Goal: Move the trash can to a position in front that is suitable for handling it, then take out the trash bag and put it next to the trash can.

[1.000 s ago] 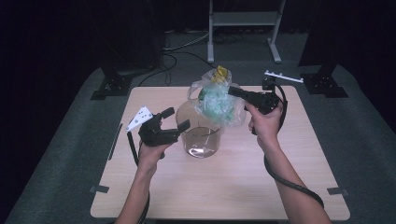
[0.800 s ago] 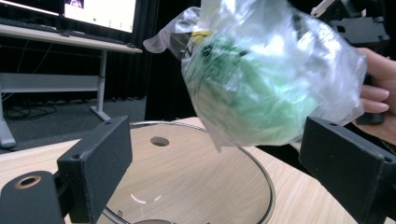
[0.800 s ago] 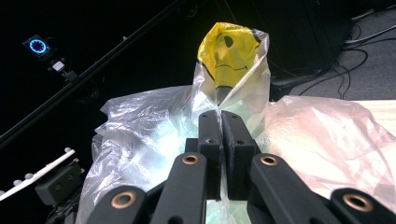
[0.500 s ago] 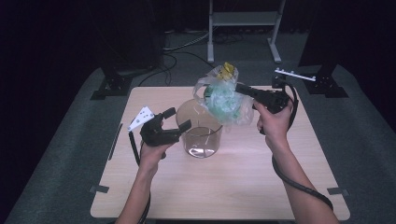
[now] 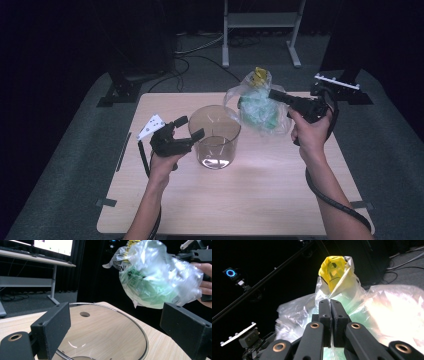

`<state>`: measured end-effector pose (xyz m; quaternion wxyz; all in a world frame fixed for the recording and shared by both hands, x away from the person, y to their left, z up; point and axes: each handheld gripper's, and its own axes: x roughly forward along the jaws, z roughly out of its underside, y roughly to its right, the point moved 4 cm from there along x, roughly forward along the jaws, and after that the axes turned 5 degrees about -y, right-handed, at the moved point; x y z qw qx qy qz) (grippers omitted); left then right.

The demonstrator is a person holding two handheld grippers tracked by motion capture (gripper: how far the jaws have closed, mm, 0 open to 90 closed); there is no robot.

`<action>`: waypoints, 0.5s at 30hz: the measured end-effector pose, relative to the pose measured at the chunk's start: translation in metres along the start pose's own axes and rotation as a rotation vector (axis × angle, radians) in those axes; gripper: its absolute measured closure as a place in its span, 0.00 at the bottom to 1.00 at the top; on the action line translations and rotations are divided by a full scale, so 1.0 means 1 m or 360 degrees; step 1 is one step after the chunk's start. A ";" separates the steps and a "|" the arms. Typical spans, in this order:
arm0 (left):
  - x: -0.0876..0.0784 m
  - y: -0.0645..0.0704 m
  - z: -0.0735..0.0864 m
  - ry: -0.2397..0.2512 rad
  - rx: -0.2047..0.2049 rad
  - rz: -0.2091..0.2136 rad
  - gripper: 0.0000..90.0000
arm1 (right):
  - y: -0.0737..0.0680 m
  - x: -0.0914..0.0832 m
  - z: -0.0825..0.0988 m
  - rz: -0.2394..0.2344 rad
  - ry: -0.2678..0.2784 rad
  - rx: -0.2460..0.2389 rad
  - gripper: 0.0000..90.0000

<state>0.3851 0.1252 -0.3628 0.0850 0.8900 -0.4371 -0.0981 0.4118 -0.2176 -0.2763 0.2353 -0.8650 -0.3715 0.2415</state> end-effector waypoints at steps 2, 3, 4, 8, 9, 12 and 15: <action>0.000 0.001 0.000 0.0001 0.0000 0.0002 0.09 | 0.005 -0.003 0.002 0.0011 0.0005 0.0005 0.98; 0.001 0.001 0.000 0.0000 0.0004 0.0003 0.09 | 0.007 -0.004 0.003 0.0015 0.0006 0.0013 0.98; 0.001 0.001 0.000 -0.0004 0.0008 0.0005 0.09 | 0.010 -0.005 0.005 0.0016 0.0004 0.0021 0.98; 0.003 0.003 -0.001 -0.0010 0.0019 0.0019 0.09 | 0.017 -0.008 0.009 0.0026 0.0000 0.0043 0.98; 0.004 0.003 0.000 -0.0015 0.0020 0.0021 0.09 | 0.019 -0.008 0.010 0.0029 -0.0001 0.0048 0.98; 0.005 0.003 0.001 -0.0022 0.0018 0.0025 0.09 | 0.024 -0.009 0.013 0.0038 -0.0008 0.0057 0.98; 0.005 0.004 0.001 -0.0020 0.0015 0.0029 0.09 | 0.026 -0.011 0.015 0.0048 -0.0009 0.0060 0.98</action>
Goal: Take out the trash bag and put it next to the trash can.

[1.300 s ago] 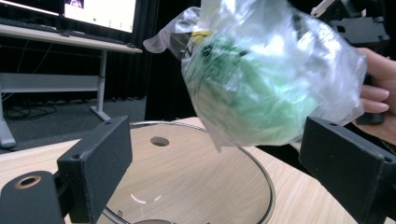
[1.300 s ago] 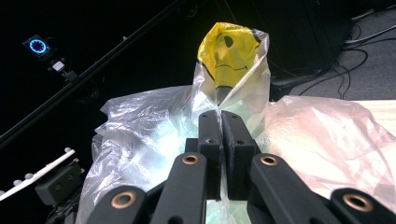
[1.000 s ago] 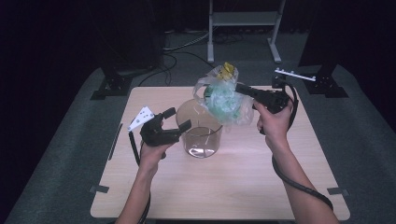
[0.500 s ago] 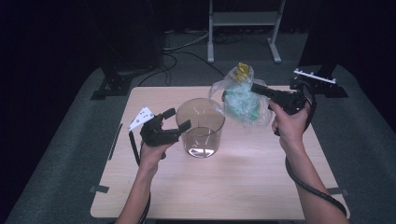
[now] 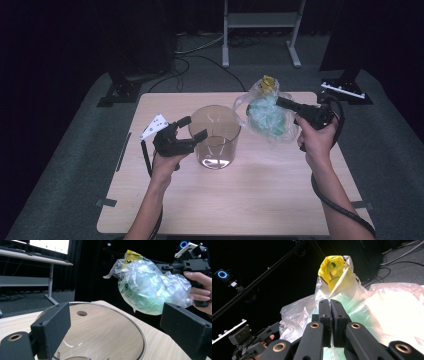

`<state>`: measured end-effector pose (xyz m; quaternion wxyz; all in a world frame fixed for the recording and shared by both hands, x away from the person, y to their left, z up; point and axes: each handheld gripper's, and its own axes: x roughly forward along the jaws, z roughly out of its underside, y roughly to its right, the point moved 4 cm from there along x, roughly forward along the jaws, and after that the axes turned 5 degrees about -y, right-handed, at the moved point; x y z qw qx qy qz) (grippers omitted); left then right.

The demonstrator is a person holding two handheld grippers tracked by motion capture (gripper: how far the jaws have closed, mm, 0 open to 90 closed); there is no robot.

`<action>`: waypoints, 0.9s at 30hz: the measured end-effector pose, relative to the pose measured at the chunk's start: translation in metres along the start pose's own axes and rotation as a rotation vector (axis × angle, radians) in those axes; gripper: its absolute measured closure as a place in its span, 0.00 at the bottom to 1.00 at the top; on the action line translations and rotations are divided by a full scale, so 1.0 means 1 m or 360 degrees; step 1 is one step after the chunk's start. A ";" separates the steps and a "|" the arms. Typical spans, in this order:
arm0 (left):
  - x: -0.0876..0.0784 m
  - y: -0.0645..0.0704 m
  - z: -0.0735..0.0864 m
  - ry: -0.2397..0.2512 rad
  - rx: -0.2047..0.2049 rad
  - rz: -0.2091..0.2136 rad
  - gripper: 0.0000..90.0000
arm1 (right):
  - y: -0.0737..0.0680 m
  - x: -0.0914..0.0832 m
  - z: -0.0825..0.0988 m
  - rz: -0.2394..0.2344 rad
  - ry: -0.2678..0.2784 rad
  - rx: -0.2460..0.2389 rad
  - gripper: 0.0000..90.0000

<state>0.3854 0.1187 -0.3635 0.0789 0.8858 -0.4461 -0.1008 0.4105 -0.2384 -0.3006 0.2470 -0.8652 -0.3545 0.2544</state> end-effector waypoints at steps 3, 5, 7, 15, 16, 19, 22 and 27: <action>0.000 0.000 0.000 -0.0004 0.0000 -0.0002 0.09 | 0.002 -0.002 0.001 0.0007 0.0003 0.0008 0.98; -0.001 -0.001 0.000 -0.0003 -0.0001 -0.0005 0.09 | 0.003 -0.003 0.001 0.0009 0.0004 0.0008 0.98; -0.001 0.000 0.000 -0.0003 0.0001 -0.0007 0.09 | 0.005 -0.003 0.002 0.0011 0.0002 0.0009 0.98; 0.000 0.000 0.000 -0.0006 0.0004 -0.0012 0.09 | 0.012 -0.005 0.006 0.0022 -0.0005 0.0019 0.98; 0.000 0.000 0.000 -0.0006 0.0006 -0.0013 0.09 | 0.013 -0.005 0.007 0.0021 -0.0006 0.0028 0.98; -0.001 0.001 -0.002 0.0001 0.0013 -0.0013 0.09 | 0.015 -0.004 0.010 0.0024 -0.0017 0.0032 0.98; -0.002 0.002 -0.002 0.0005 0.0012 -0.0013 0.09 | 0.017 -0.003 0.012 0.0026 -0.0024 0.0037 0.98; -0.001 0.001 -0.001 0.0001 0.0010 -0.0020 0.09 | 0.020 -0.003 0.015 0.0027 -0.0034 0.0042 0.98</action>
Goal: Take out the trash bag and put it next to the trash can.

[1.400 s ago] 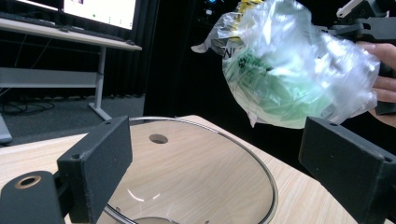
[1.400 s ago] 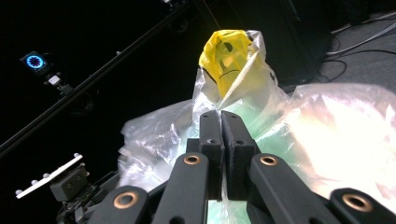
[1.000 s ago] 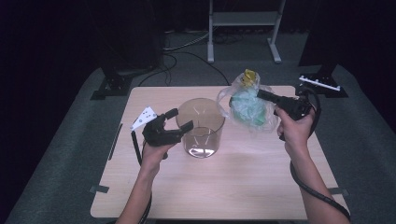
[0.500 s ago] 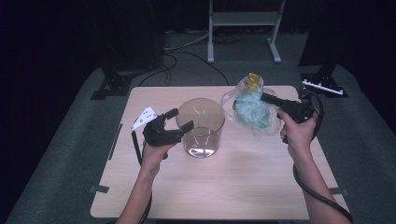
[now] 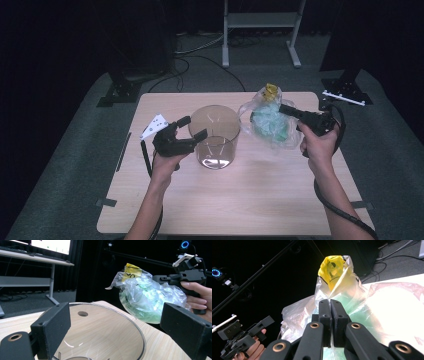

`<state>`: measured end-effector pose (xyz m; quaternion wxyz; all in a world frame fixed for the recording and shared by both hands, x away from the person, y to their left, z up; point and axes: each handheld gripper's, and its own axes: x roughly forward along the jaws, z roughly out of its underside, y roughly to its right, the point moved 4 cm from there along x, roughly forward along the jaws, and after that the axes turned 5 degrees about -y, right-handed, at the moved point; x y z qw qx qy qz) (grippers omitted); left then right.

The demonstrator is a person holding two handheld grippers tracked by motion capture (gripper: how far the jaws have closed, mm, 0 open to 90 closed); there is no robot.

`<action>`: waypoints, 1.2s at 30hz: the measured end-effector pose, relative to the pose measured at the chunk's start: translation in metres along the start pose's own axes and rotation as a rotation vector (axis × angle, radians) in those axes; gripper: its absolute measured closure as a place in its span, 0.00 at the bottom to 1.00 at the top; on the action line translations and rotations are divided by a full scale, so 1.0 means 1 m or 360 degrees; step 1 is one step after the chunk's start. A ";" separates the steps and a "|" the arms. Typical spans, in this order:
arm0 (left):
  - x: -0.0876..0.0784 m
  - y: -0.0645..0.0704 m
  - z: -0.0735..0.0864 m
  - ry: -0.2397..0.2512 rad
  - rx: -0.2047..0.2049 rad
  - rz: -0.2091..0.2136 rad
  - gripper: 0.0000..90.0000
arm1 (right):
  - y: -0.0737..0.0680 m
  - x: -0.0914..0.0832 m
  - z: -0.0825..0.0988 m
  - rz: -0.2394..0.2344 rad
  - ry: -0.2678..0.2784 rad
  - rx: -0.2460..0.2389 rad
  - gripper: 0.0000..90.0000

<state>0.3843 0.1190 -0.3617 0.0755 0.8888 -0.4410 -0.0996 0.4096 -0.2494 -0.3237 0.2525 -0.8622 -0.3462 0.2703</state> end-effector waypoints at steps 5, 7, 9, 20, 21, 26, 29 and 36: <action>-0.001 0.000 -0.001 0.0004 -0.0002 -0.0002 0.09 | 0.005 0.001 0.003 0.0006 -0.0004 0.0016 0.98; -0.001 0.000 -0.001 0.0005 -0.0004 -0.0002 0.09 | 0.008 0.000 0.004 0.0007 -0.0005 0.0027 0.98; -0.001 0.001 -0.001 0.0005 -0.0004 -0.0002 0.09 | 0.010 0.000 0.005 0.0009 -0.0010 0.0039 0.98; -0.005 0.000 -0.004 0.0031 0.0000 -0.0004 0.09 | 0.026 0.002 0.013 0.0030 -0.0035 0.0087 0.98; -0.005 0.000 -0.004 0.0031 -0.0001 -0.0005 0.09 | 0.028 0.003 0.014 0.0033 -0.0038 0.0092 0.98; -0.005 0.000 -0.005 0.0033 0.0001 -0.0003 0.09 | 0.038 0.005 0.020 0.0043 -0.0048 0.0121 0.98; -0.007 0.000 -0.006 0.0042 0.0007 -0.0002 0.09 | 0.046 0.004 0.023 0.0056 -0.0047 0.0146 0.98; -0.008 0.000 -0.006 0.0044 0.0001 -0.0001 0.09 | 0.059 0.001 0.028 0.0077 -0.0040 0.0193 0.98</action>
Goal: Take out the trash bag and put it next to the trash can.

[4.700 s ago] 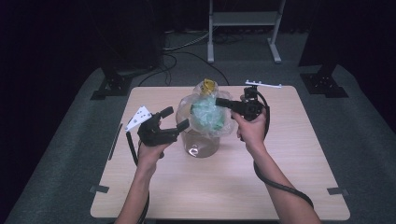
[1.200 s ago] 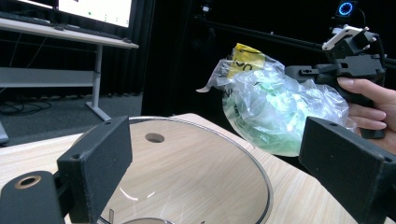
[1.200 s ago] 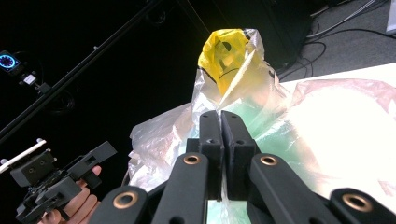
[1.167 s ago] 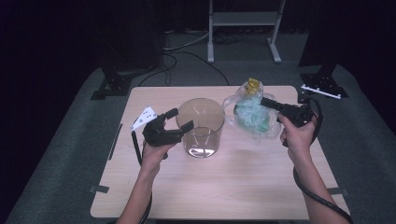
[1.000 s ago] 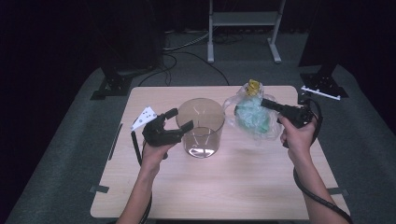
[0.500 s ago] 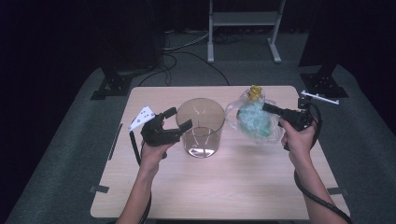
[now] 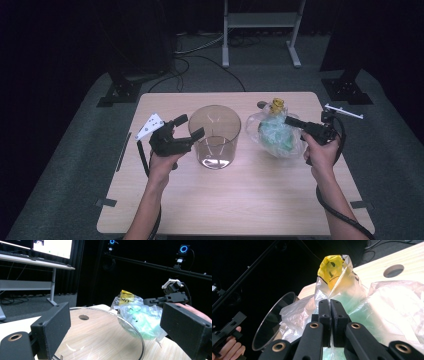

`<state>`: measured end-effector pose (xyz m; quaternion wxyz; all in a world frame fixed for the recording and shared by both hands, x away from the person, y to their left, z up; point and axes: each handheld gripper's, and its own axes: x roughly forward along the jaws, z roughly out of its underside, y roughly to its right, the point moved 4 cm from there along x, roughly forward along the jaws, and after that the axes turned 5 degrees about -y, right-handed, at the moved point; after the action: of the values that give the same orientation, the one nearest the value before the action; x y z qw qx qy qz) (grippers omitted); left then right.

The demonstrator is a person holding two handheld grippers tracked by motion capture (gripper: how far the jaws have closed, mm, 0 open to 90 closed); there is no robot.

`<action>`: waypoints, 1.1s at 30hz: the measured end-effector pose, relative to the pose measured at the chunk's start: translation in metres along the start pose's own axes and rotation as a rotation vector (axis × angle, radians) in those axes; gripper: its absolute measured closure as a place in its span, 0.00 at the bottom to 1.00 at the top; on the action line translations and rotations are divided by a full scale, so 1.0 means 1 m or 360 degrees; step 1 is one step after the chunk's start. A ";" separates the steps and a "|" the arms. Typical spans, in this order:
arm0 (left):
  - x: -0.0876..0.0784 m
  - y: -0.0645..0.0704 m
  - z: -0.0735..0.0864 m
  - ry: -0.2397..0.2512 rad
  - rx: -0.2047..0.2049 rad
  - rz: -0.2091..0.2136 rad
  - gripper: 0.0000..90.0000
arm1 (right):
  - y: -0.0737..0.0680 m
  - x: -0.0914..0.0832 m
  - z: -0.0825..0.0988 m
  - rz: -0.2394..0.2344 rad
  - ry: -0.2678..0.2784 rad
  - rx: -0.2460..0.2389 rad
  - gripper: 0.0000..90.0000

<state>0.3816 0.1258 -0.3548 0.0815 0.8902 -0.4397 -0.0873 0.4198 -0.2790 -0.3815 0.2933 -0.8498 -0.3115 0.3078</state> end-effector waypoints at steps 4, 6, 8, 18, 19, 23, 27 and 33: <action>-0.001 0.000 -0.001 0.0005 0.0004 -0.0004 0.09 | 0.005 0.003 0.003 0.0014 -0.0011 0.0018 0.98; -0.001 0.000 -0.001 0.0006 0.0002 -0.0004 0.09 | 0.007 0.006 0.006 0.0028 -0.0024 0.0014 0.98; -0.001 -0.001 -0.001 0.0005 0.0002 -0.0004 0.09 | 0.008 0.009 0.009 0.0043 -0.0040 0.0010 0.98; -0.001 0.000 -0.001 0.0004 0.0000 -0.0005 0.09 | 0.006 0.030 0.022 0.0086 -0.0122 -0.0047 0.98; -0.001 -0.001 0.000 0.0002 -0.0001 -0.0005 0.09 | 0.006 0.032 0.024 0.0090 -0.0133 -0.0055 0.97; 0.000 -0.001 0.001 -0.0004 -0.0004 -0.0005 0.09 | 0.006 0.039 0.029 0.0099 -0.0167 -0.0074 0.97; 0.000 -0.001 0.000 0.0000 -0.0004 -0.0006 0.09 | 0.006 0.041 0.033 0.0102 -0.0182 -0.0075 0.97; 0.001 -0.001 0.001 -0.0008 -0.0004 -0.0009 0.09 | 0.007 0.043 0.037 0.0102 -0.0212 -0.0076 0.94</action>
<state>0.3822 0.1257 -0.3559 0.0814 0.8911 -0.4373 -0.0902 0.4223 -0.2419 -0.4251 0.2417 -0.8437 -0.3101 0.3654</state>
